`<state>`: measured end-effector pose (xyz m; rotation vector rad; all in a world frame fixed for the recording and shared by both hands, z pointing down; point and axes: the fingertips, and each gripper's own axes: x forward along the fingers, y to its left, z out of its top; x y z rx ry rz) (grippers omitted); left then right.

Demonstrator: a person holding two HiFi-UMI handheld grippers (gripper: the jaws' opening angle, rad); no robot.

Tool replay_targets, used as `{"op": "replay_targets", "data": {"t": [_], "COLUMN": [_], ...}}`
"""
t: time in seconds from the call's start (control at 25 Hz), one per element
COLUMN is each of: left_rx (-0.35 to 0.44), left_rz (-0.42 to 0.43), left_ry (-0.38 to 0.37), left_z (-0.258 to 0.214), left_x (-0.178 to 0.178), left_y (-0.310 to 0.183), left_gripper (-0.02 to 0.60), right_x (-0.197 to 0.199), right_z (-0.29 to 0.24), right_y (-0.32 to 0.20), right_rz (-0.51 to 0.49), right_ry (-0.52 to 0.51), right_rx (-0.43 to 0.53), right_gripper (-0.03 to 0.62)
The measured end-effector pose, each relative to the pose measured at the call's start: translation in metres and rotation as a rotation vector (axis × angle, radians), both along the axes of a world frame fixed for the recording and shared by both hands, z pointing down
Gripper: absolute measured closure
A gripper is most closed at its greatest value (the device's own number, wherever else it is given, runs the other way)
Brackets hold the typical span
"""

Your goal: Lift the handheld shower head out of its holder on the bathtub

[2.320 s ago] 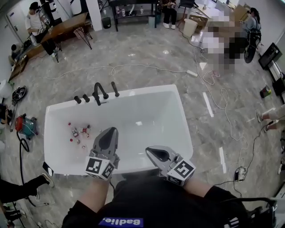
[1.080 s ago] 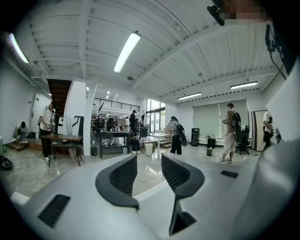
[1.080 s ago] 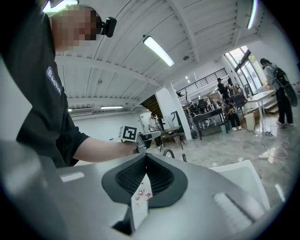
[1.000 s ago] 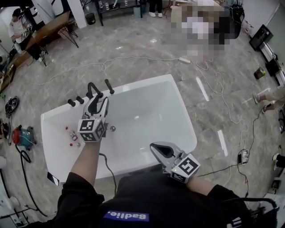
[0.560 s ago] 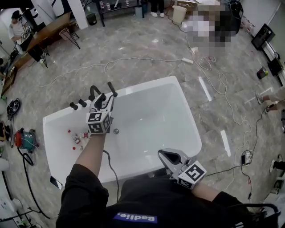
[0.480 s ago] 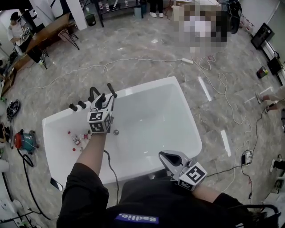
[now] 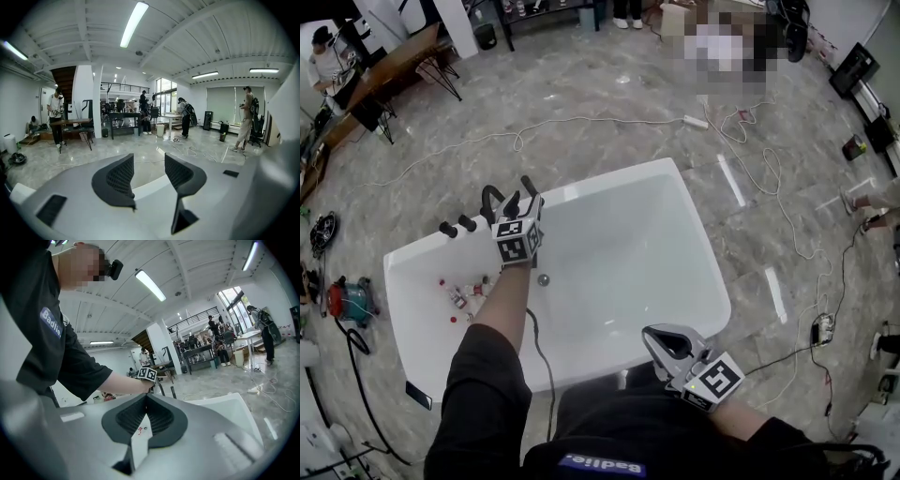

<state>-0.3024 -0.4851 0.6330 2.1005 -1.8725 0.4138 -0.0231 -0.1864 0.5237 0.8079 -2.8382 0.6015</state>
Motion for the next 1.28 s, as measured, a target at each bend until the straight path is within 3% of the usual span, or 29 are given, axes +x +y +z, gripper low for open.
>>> {"op": "replay_targets", "data": {"t": [0.24,0.48,0.84,1.12,1.28], "left_rx": [-0.046,-0.097,-0.181,-0.206,-0.231], "left_rz": [-0.063,-0.066,-0.149,-0.190,-0.197], "left_ry": [0.061,0.002,-0.060,-0.083,-0.084], "left_z": [0.040,0.077,0.124,0.159,0.180], "left_x": [-0.019,-0.031,-0.059,-0.071,-0.075], "left_y": [-0.028,-0.056,-0.096,-0.117,-0.129], "left_gripper": [0.391,0.391,0.391,0.391,0.391], "right_x": [-0.007,0.001,0.013,0.029,0.034], "right_z": [0.017,0.047,0.081,0.116,0.126], "right_y": [-0.003,-0.006,-0.011,-0.011,-0.012], "right_rz": [0.004,0.059,0.129,0.166,0.184], "right_ry": [0.004,0.020,0.042,0.102,0.087], "right_rx": [-0.023,-0.087,-0.180,-0.253,-0.274], "right_gripper": [0.592,0.592,0.592,0.592,0.592]}}
